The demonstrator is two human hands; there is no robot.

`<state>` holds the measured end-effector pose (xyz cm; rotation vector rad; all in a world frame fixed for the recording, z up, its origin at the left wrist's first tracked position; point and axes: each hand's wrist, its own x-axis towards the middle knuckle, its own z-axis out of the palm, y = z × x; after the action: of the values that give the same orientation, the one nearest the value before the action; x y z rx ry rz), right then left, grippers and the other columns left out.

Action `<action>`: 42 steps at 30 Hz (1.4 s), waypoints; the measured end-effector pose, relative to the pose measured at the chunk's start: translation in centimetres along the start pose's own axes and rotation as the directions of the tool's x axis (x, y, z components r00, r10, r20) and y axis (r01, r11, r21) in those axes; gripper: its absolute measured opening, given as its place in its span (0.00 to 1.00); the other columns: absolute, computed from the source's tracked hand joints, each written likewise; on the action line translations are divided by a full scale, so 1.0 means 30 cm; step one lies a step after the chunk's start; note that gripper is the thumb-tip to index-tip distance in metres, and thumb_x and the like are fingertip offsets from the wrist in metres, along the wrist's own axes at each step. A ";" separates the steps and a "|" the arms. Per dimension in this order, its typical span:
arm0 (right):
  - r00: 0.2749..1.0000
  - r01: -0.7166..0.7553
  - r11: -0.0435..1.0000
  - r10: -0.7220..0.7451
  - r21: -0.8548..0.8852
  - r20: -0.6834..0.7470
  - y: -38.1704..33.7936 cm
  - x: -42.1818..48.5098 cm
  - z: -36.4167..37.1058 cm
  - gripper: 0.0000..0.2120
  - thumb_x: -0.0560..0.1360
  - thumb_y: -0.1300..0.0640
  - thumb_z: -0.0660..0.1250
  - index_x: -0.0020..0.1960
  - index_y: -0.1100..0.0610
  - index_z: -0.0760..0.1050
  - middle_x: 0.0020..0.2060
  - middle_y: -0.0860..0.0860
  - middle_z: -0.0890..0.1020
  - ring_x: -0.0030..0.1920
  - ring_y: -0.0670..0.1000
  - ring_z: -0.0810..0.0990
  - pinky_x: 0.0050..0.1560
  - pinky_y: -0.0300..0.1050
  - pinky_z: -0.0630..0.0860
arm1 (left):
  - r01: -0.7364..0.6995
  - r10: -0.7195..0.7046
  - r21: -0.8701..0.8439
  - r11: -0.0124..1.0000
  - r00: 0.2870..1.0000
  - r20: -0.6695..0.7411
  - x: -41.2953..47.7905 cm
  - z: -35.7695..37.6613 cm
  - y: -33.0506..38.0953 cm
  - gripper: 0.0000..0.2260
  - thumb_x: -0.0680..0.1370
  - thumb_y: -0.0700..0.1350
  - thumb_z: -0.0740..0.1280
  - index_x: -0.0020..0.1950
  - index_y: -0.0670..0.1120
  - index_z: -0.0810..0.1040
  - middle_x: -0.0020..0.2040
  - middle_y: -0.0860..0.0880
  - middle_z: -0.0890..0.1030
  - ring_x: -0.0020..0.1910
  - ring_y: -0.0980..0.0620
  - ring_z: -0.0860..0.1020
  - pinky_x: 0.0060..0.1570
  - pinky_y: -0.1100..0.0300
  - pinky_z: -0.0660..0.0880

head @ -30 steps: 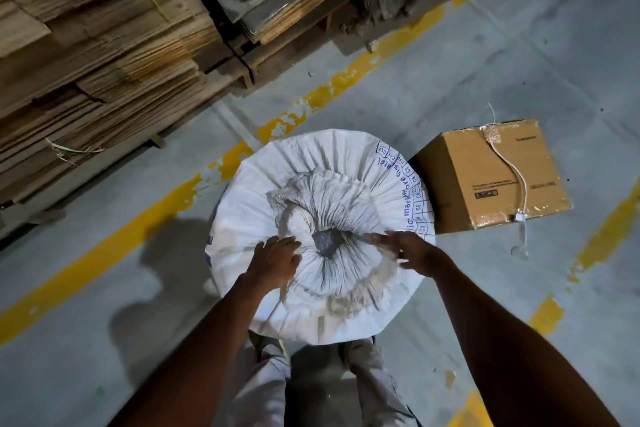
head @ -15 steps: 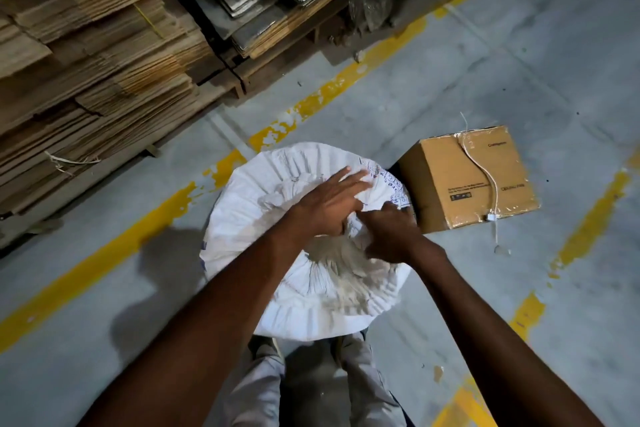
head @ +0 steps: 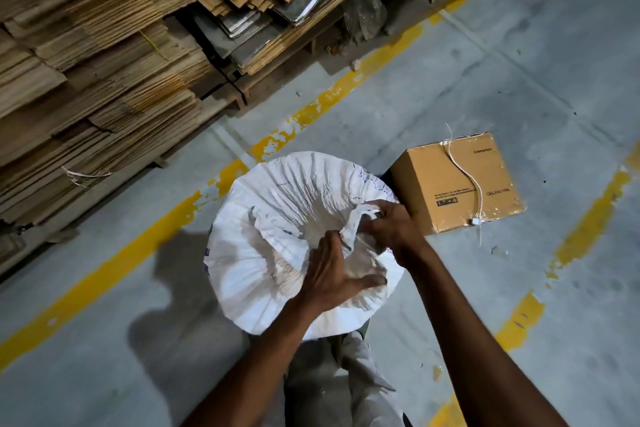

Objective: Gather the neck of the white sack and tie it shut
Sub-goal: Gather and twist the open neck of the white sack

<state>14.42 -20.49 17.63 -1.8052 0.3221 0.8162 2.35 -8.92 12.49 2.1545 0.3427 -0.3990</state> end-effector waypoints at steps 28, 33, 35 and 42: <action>0.930 0.241 0.947 -0.288 0.212 0.229 -0.065 -0.054 -0.211 0.26 0.73 0.68 0.75 0.68 0.51 0.78 0.58 0.51 0.84 0.55 0.51 0.84 0.55 0.49 0.83 | -0.144 0.033 -0.221 0.965 0.897 -0.440 0.073 -0.067 0.015 0.09 0.73 0.40 0.74 0.52 0.47 0.83 0.46 0.54 0.85 0.46 0.55 0.82 0.45 0.67 0.75; 0.857 0.515 0.622 -0.364 -0.589 0.365 0.205 0.019 -0.158 0.67 0.59 0.41 0.84 0.83 0.59 0.46 0.83 0.56 0.53 0.83 0.58 0.51 0.80 0.64 0.55 | -0.188 0.133 -0.139 0.972 0.935 -0.330 0.067 -0.114 0.007 0.09 0.76 0.52 0.73 0.48 0.47 0.85 0.43 0.50 0.86 0.45 0.54 0.83 0.44 0.59 0.77; 0.837 0.546 0.502 -0.356 -0.670 0.416 0.229 0.015 -0.061 0.68 0.60 0.40 0.83 0.83 0.61 0.44 0.83 0.58 0.48 0.83 0.58 0.45 0.82 0.61 0.47 | -0.190 0.173 -0.066 0.980 0.963 -0.207 0.058 -0.098 0.021 0.13 0.77 0.56 0.71 0.55 0.50 0.84 0.51 0.52 0.86 0.53 0.53 0.83 0.51 0.58 0.78; 0.691 0.688 0.501 -0.674 -0.525 0.263 0.168 0.047 0.056 0.09 0.71 0.58 0.73 0.47 0.60 0.76 0.41 0.54 0.80 0.41 0.50 0.75 0.41 0.45 0.70 | -0.337 0.340 0.054 0.940 0.939 -0.056 -0.051 -0.081 -0.075 0.23 0.75 0.50 0.74 0.67 0.45 0.73 0.62 0.47 0.75 0.63 0.47 0.75 0.64 0.61 0.70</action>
<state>11.93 -20.68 12.74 -2.2388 -0.7522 0.3506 0.48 -5.80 12.81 2.2193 -0.0057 -0.1410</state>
